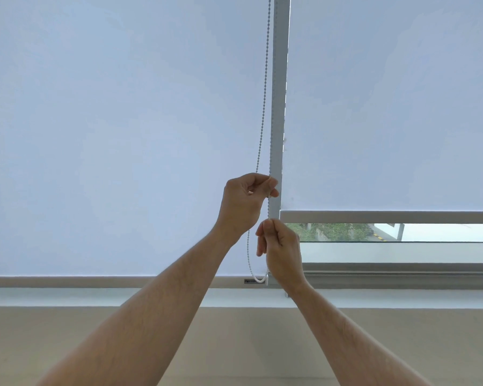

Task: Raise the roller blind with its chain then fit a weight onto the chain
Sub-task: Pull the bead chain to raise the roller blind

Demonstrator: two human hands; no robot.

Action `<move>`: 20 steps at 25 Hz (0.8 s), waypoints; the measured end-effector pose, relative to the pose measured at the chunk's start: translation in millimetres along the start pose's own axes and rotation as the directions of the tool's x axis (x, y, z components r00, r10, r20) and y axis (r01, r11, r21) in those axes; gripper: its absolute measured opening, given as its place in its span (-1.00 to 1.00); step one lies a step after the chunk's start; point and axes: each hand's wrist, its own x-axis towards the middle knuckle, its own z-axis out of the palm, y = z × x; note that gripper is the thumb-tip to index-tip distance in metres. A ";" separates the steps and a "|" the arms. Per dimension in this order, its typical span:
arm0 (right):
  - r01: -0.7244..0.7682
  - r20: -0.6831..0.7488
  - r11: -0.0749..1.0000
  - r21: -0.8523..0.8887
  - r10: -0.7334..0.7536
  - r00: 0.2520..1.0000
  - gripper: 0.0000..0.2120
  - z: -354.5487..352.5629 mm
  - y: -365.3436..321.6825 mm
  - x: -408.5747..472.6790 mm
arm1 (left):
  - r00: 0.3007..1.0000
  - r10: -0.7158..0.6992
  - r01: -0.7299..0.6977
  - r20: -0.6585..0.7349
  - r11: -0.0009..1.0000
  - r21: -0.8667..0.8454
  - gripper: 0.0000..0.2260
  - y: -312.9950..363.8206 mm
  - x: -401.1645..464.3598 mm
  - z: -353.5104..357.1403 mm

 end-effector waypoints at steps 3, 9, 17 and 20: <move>0.001 0.076 0.999 0.045 -0.004 0.997 -0.67 -7.8 1.4 1.1 | 1.000 -0.023 0.023 -0.009 0.999 -0.026 -0.90 -7.1 -4.5 -3.6; -0.051 -0.013 0.955 0.292 0.058 0.998 -0.56 -27.5 -22.7 40.2 | 0.999 0.034 -0.034 0.021 0.999 0.017 -0.90 -13.5 -12.7 -12.1; 0.078 0.024 0.985 0.153 -0.083 0.996 -0.75 -7.9 -88.9 94.0 | 0.998 -0.008 0.000 0.056 0.989 0.148 -0.88 -45.7 -43.8 -5.2; 0.099 -0.038 0.991 0.087 -0.096 0.995 -0.74 -6.9 -84.8 89.2 | 0.993 0.025 -0.047 0.116 0.981 0.187 -0.90 -45.9 -43.4 -9.8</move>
